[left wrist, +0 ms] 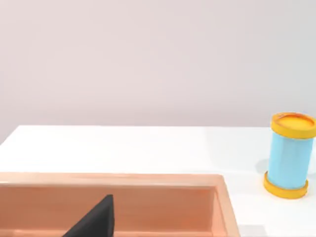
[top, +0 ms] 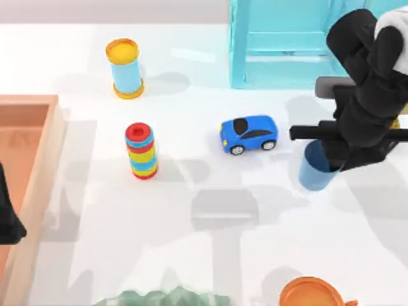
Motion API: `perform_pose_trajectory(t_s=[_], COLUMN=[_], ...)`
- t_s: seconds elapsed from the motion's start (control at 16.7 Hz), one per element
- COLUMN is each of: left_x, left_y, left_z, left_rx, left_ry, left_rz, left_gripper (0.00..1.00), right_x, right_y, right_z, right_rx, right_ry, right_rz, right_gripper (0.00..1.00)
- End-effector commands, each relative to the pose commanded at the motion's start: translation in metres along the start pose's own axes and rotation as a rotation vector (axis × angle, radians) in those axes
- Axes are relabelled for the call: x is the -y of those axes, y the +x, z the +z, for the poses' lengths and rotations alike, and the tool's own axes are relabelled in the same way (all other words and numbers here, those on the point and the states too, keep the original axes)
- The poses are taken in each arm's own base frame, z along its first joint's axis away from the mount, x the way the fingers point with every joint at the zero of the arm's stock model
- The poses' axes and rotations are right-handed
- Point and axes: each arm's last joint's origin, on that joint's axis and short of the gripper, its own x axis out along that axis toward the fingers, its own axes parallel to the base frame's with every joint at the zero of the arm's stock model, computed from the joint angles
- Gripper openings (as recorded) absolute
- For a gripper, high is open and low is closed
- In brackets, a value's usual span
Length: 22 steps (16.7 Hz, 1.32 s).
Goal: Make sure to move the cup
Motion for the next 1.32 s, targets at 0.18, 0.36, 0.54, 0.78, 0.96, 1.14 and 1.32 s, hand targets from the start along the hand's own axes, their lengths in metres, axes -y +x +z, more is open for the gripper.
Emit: perform_pose_trajectory(t_s=[0.18, 0.36, 0.54, 0.78, 0.96, 1.14, 1.32], left_x=[0.000, 0.000, 0.000, 0.000, 0.000, 0.000, 0.000], left_y=[0.000, 0.000, 0.000, 0.000, 0.000, 0.000, 0.000], left_z=[0.000, 0.000, 0.000, 0.000, 0.000, 0.000, 0.000], left_rx=[0.000, 0.000, 0.000, 0.000, 0.000, 0.000, 0.000], left_ry=[0.000, 0.000, 0.000, 0.000, 0.000, 0.000, 0.000], left_rz=[0.000, 0.000, 0.000, 0.000, 0.000, 0.000, 0.000], left_gripper=[1.00, 1.00, 1.00, 1.00, 1.00, 1.00, 1.00], right_x=[0.077, 0.137, 0.166, 0.170, 0.167, 0.168, 0.168], right_y=[-0.020, -0.032, -0.039, -0.040, -0.033, -0.010, 0.013], right_z=[-0.005, -0.017, -0.025, -0.026, -0.025, -0.026, -0.027], right_rx=[-0.002, -0.030, -0.052, -0.055, -0.063, -0.058, -0.039], right_ry=[0.005, 0.025, 0.033, 0.033, 0.027, 0.032, 0.037], right_rz=[-0.023, -0.061, -0.084, -0.087, -0.087, -0.088, -0.090], right_gripper=[0.00, 0.00, 0.00, 0.00, 0.00, 0.00, 0.00])
